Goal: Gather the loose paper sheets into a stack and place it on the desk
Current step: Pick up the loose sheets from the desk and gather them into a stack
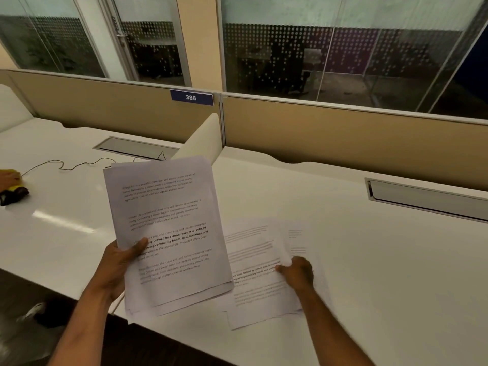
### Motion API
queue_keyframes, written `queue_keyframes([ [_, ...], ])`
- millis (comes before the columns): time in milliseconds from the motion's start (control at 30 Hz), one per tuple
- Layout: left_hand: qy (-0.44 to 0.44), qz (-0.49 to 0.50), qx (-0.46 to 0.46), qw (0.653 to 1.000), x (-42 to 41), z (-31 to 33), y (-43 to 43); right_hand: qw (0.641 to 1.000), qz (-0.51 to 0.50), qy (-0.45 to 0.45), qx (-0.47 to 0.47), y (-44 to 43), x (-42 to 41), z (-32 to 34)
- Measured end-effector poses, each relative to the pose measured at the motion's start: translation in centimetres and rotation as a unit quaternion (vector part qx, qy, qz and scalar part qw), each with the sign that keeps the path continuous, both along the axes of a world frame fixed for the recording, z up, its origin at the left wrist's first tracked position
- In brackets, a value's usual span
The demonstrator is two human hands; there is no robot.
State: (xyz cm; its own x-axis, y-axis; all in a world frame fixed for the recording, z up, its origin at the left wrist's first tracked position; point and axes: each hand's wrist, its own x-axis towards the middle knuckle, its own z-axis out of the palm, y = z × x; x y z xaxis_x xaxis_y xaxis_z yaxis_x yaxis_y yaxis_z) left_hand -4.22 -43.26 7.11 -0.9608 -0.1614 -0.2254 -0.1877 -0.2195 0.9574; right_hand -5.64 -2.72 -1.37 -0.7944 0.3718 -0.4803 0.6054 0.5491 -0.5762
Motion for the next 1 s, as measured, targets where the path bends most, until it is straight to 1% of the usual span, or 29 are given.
queue_keyframes([
  [67,-0.003,0.003,0.003,1.0,0.3,-0.2,-0.4,0.996,0.006,0.0,0.087,-2.1,0.6,-0.3],
  [100,-0.004,0.004,0.004,1.0,0.4,-0.3,-0.5,0.994,0.008,0.002,0.113,-2.9,0.8,-0.3],
  [200,-0.007,0.002,0.01,1.0,0.6,-0.6,-0.7,0.991,-0.002,-0.016,0.134,-3.9,0.8,0.0],
  [333,-0.01,-0.001,0.023,1.0,0.6,-0.9,-0.4,0.996,-0.068,-0.036,0.049,-3.5,-0.3,0.2],
  [433,-0.012,-0.012,0.014,1.0,0.2,-1.2,-0.1,0.995,-0.083,-0.039,0.033,-2.7,-1.1,-0.1],
  [533,-0.015,-0.02,0.018,1.0,-0.4,-1.3,0.1,0.996,-0.085,-0.001,-0.033,-1.2,-1.9,-0.1],
  [633,-0.014,-0.029,0.027,0.999,-0.9,-1.3,0.5,0.993,-0.074,0.036,-0.086,0.8,-2.2,1.7],
  [700,-0.007,-0.041,0.034,0.999,-1.3,-1.1,0.9,0.99,-0.069,0.08,-0.089,2.2,-2.4,4.2],
  [767,-0.001,-0.053,0.035,0.998,-1.7,-0.7,1.6,0.983,-0.059,0.147,-0.09,3.4,-2.7,7.8],
  [833,0.009,-0.058,0.033,0.998,-2.2,-0.2,2.4,0.971,-0.028,0.216,-0.099,4.3,-2.8,12.0],
  [900,0.016,-0.057,0.036,0.998,-2.7,0.3,3.2,0.953,0.007,0.267,-0.145,4.7,-2.3,16.5],
  [1000,0.02,-0.06,0.042,0.997,-3.4,0.7,4.5,0.913,0.092,0.302,-0.259,4.3,-0.7,22.9],
])
